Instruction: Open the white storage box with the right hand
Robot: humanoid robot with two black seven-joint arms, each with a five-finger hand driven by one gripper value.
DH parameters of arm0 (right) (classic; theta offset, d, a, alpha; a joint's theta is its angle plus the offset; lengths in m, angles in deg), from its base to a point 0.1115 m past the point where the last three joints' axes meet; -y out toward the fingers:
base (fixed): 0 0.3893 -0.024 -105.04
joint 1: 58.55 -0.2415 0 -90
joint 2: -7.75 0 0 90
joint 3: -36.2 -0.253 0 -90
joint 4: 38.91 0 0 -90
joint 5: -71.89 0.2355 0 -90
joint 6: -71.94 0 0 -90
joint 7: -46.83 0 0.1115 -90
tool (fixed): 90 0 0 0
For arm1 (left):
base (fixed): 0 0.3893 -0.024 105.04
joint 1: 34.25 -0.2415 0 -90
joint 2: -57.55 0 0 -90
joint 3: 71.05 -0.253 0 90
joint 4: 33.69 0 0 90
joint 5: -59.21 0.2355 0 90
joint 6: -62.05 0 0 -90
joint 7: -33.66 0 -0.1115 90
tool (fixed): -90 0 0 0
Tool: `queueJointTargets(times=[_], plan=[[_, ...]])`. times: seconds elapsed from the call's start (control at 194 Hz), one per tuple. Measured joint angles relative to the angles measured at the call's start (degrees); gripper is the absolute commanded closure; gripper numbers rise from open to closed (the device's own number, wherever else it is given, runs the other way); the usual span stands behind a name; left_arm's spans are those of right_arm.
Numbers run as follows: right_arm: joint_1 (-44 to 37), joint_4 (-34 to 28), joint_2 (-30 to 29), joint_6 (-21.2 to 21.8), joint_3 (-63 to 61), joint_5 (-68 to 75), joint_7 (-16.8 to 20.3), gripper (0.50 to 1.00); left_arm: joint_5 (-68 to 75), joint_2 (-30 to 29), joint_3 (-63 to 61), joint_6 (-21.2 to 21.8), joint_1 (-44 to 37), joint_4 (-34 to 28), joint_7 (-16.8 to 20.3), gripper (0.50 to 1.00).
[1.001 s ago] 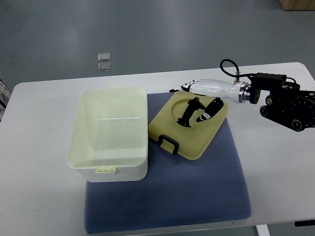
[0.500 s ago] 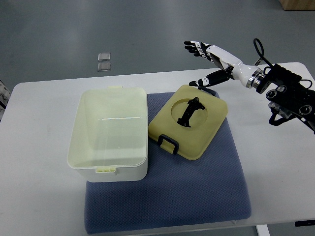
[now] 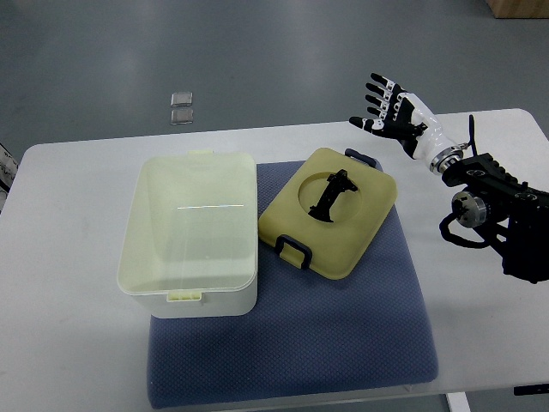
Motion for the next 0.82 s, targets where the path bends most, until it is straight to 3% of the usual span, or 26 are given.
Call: queueJointTargets(times=[0.237,0.82], plan=[[0.3,0.0,-0.6,0.3,-1.1,10.1,3.5,0.570,0.0,0.0,0.0,0.0,0.0,0.0,0.0,0.500],[2.5,5.3,-4.0,-3.0,-6.7,15.6,1.4,0.568,0.0,0.0,0.0,0.0,0.0,0.0,0.0,0.500]])
